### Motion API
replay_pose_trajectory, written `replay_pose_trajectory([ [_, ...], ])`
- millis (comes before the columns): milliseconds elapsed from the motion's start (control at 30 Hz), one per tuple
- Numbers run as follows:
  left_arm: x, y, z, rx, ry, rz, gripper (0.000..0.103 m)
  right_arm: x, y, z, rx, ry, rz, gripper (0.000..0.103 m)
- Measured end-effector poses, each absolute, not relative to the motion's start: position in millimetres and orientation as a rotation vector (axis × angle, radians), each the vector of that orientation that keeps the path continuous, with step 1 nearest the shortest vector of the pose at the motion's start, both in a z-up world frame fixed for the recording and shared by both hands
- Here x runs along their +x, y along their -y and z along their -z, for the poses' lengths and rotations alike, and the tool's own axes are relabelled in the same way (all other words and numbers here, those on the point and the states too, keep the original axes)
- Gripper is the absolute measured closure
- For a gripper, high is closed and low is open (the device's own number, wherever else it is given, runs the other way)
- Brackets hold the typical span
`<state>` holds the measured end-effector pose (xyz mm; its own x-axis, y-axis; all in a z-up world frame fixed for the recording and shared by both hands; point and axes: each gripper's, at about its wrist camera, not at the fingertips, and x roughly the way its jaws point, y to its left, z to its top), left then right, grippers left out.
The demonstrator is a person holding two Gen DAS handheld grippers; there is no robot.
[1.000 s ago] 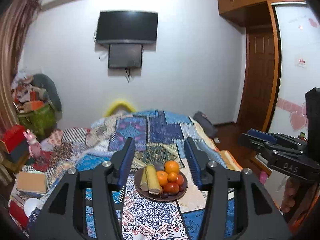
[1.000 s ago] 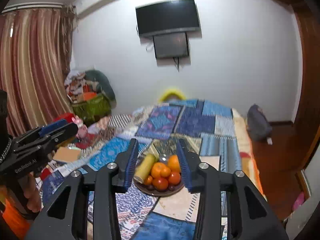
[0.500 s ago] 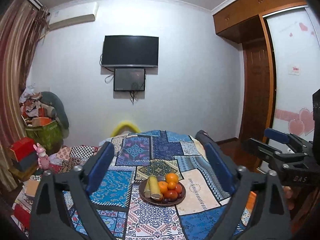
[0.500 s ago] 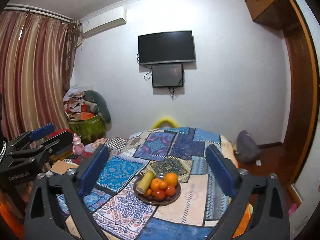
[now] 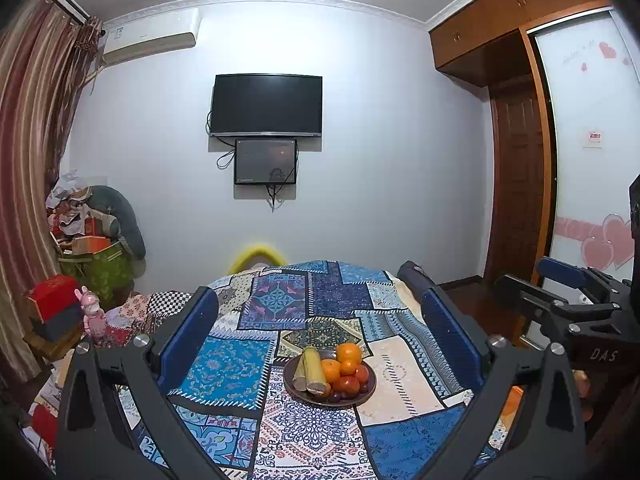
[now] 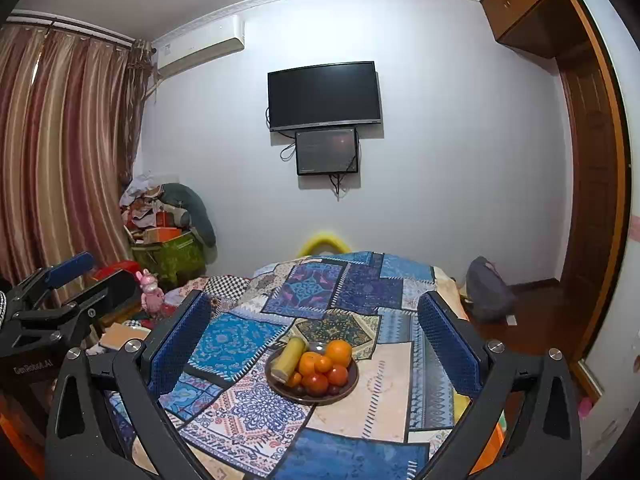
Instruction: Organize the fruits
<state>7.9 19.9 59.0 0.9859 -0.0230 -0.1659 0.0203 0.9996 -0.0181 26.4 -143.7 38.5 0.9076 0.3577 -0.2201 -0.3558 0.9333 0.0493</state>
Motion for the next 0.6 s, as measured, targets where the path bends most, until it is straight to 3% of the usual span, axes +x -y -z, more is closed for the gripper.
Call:
replay_pose_trajectory([
  [600, 12.6, -23.8, -56.5, -0.037, -0.182, 0.026, 0.000, 25.0, 146.2, -37.1, 0.017, -0.236, -0.360, 0.000],
])
